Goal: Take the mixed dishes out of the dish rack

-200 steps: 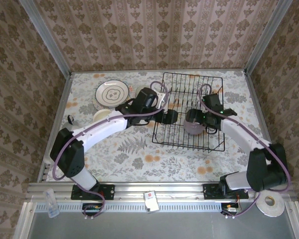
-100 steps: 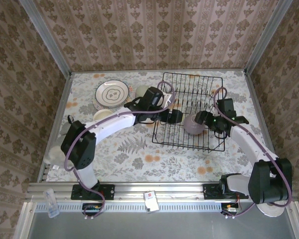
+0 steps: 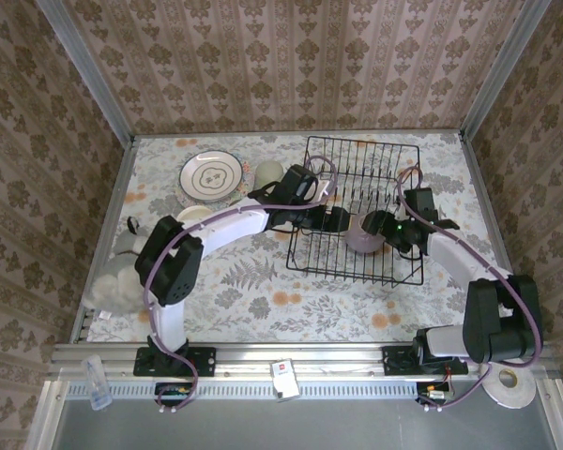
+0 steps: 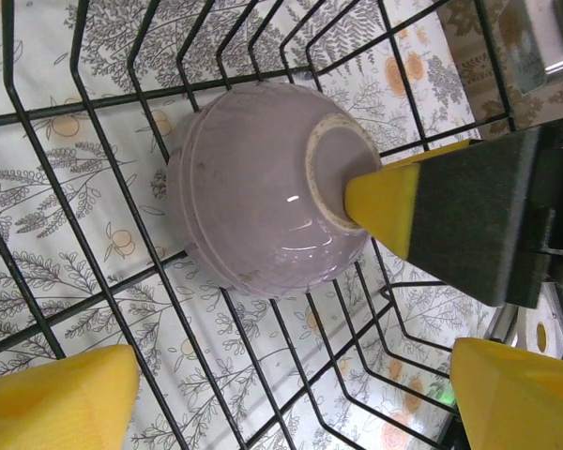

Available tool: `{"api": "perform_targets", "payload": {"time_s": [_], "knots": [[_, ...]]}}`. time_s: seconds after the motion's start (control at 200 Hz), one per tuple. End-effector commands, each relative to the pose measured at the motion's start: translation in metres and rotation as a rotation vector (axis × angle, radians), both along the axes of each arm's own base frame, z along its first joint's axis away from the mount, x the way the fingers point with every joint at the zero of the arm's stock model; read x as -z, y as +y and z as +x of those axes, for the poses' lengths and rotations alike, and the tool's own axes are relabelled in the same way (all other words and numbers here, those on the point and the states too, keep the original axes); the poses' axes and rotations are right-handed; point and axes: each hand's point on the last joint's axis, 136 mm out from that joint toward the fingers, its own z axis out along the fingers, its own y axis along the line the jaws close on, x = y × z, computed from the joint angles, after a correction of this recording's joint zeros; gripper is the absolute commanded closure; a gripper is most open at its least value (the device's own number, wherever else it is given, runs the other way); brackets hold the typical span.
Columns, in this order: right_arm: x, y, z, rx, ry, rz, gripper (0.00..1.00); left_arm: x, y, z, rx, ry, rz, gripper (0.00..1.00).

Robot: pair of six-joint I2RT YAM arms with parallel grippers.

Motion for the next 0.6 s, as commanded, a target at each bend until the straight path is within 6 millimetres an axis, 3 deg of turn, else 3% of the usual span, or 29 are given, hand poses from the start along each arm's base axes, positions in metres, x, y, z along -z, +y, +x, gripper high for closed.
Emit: {"api": "perform_targets", "payload": {"time_s": [0.0, 0.255, 0.41, 0.445, 0.595], "knots": [[0.007, 0.01, -0.002, -0.013, 0.011, 0.067, 0.21, -0.012, -0.006, 0.014, -0.021, 0.005, -0.048, 0.15], [0.02, 0.024, -0.003, -0.071, 0.044, 0.106, 0.22, -0.003, -0.006, 0.02, -0.034, 0.022, -0.037, 0.16], [0.007, 0.022, -0.002, -0.079, 0.023, 0.092, 0.19, 0.0, -0.004, 0.022, -0.041, 0.026, -0.03, 0.16], [-0.006, 0.021, 0.0, -0.073, -0.015, 0.087, 0.19, 0.001, -0.004, 0.022, -0.04, 0.027, -0.03, 0.16], [-0.022, 0.013, 0.001, -0.048, -0.053, 0.082, 0.12, 0.002, -0.003, 0.023, -0.045, 0.028, -0.025, 0.16]]}}
